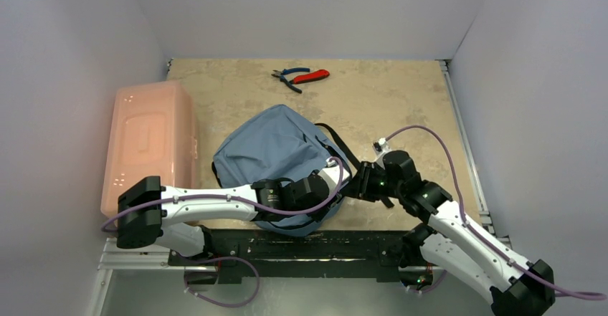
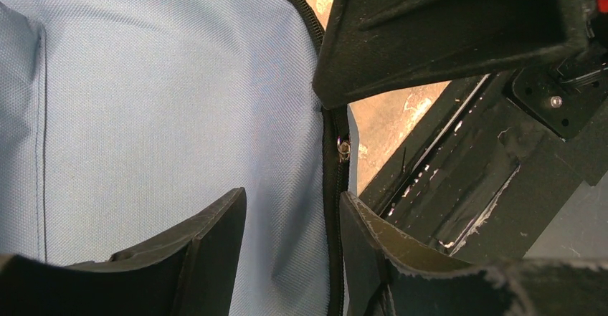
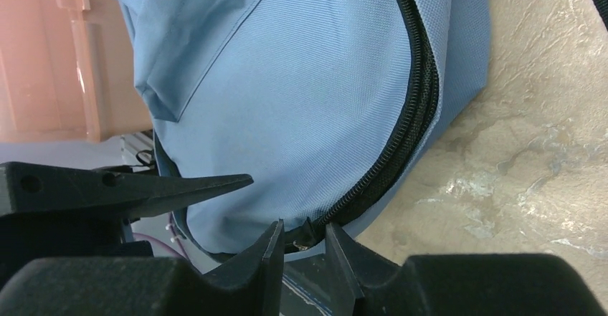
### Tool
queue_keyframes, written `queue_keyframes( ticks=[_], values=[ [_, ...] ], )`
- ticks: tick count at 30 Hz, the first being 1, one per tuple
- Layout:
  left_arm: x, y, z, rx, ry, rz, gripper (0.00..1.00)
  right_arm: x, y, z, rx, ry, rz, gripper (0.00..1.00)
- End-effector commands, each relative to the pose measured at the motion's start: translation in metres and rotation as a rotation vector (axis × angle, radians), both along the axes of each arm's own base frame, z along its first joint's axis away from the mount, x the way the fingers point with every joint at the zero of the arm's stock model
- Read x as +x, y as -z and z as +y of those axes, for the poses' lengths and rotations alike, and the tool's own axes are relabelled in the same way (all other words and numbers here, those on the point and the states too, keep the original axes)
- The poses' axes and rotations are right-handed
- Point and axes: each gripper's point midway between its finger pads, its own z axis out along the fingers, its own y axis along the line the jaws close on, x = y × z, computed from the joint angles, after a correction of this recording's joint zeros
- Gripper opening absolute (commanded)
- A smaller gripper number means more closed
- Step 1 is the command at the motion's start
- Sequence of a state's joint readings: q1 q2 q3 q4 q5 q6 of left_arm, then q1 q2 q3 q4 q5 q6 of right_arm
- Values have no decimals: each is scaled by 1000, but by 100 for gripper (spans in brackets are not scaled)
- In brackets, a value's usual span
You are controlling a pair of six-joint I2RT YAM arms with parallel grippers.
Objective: Pack the student bag
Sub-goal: Zip the student bag at the center of the board.
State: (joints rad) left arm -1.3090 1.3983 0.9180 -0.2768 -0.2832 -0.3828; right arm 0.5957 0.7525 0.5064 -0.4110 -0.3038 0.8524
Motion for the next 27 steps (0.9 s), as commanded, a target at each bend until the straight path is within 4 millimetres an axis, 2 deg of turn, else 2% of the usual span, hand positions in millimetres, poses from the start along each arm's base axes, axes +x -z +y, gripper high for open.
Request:
queue_keyframes(
  ticks=[1, 8, 14, 18, 24, 27],
  values=[
    [2, -13, -5, -69, -12, 0, 50, 2, -24, 4, 40, -19, -69, 31],
    [1, -14, -1, -72, -17, 6, 50, 9, -24, 12, 69, -23, -83, 27],
    [0, -13, -3, -76, -14, 12, 50, 9, -23, 14, 70, -43, -96, 20],
    [1, -13, -3, -76, -11, 11, 50, 7, -11, 16, 72, -56, -80, 20],
    [1, -11, -4, -71, -8, 16, 50, 5, -3, 21, 91, -95, -85, 20],
    [1, -11, -3, -72, -9, 17, 50, 2, 6, 22, 82, -108, -63, 25]
  ],
)
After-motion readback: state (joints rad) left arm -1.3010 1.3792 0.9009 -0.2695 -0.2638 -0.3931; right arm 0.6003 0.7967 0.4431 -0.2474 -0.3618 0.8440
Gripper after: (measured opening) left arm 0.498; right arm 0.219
